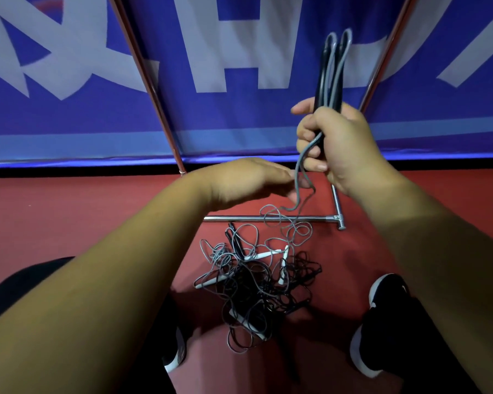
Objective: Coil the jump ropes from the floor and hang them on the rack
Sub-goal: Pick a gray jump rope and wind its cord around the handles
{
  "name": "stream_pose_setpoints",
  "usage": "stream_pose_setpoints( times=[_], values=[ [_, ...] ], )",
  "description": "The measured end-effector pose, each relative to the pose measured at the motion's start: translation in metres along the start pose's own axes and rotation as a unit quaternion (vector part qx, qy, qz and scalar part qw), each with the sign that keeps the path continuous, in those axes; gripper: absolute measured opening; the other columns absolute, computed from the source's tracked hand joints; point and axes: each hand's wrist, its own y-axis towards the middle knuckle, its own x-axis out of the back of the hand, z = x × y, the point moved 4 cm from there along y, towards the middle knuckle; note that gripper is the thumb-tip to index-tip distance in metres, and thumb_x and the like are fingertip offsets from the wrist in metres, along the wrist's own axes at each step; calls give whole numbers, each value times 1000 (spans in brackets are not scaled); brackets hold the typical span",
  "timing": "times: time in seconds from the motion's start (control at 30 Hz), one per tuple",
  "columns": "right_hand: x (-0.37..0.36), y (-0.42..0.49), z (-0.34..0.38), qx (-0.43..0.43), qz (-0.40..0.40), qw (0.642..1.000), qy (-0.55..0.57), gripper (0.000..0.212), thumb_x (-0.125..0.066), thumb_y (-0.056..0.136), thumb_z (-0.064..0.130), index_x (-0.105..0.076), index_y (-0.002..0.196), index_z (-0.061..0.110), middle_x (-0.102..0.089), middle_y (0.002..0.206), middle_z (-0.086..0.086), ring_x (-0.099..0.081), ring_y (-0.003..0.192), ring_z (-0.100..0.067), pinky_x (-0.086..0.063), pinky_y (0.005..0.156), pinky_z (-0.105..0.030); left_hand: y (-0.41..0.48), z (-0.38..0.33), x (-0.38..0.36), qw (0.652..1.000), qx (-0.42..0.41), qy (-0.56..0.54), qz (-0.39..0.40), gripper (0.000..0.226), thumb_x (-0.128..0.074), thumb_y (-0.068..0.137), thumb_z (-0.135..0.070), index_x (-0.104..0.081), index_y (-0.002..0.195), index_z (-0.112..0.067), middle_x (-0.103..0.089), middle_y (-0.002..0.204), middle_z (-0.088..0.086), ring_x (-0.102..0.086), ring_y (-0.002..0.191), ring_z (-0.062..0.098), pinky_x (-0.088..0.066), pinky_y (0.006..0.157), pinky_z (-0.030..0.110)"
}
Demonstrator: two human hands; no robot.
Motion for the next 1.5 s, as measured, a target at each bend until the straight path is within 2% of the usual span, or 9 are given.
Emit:
stream_pose_setpoints(
  times=[0.2,0.27,0.43,0.6,0.87,1.03,1.13,1.33,1.5],
  values=[
    [9,-2,6,8,1,1000,-3,31,-41,93,0,-63,114,-1,-48,66,-8,-37,51,-19,-24,44,-22,0,-4,5,993,-117,-2,0,16,-53,110,-28,-62,113,-15,-58,92,-12,-53,88,3,-42,90,24],
    [8,-3,5,14,4,1000,-8,31,-42,93,1,-64,114,-2,-50,67,-9,-41,51,-22,-27,44,-24,0,-8,3,989,-151,10,-3,16,-56,109,-21,-61,108,-7,-66,105,-1,-56,97,7,-43,93,25],
    [6,-4,6,18,-18,999,-25,29,-45,92,2,-64,113,2,-58,68,-9,-57,55,-25,-31,40,-22,-7,-17,-1,986,-153,-69,-5,8,-67,98,-1,-60,98,3,-74,114,27,-71,116,37,-55,105,41],
    [2,-6,2,18,-4,998,-52,27,-48,93,3,-64,114,2,-62,70,-12,-67,61,-31,-30,41,-24,-7,-14,0,995,-86,-42,-32,23,-88,77,-20,-69,84,-9,-72,97,26,-66,113,54,-47,110,61],
    [1,-4,-1,20,-36,996,-77,18,-50,102,8,-62,115,5,-61,66,-6,-70,60,-32,-27,37,-25,-1,-7,-6,998,-26,-9,-56,33,-81,91,-31,-64,99,-4,-63,77,10,-76,84,32,-57,95,62],
    [2,-9,5,36,-33,992,-115,15,-73,99,24,-65,107,14,-57,59,-4,-66,53,-27,-30,39,-25,-4,-2,-12,995,-22,68,77,26,-60,106,-26,-74,120,-9,-76,103,11,-70,91,15,-59,80,26],
    [3,-10,9,34,-36,991,-123,20,-77,97,25,-68,111,15,-56,57,-4,-65,51,-26,-30,39,-25,-3,4,-9,980,-46,140,132,22,-65,101,-7,-73,122,-8,-78,116,8,-72,106,12,-53,92,20],
    [7,-7,9,23,-40,991,-127,26,-69,98,15,-69,123,21,-56,58,-4,-65,53,-25,-31,40,-25,3,2,11,961,-50,273,-16,10,-83,89,-23,-82,99,-22,-80,89,-5,-76,85,13,-60,89,30],
    [8,-7,13,-16,-6,993,-114,40,-52,102,7,-61,137,22,-80,89,-11,-81,89,-29,-42,40,-24,2,-7,33,908,-83,357,-203,19,-84,87,-26,-84,106,-28,-75,79,-6,-64,66,-2,-52,80,29]
  ],
)
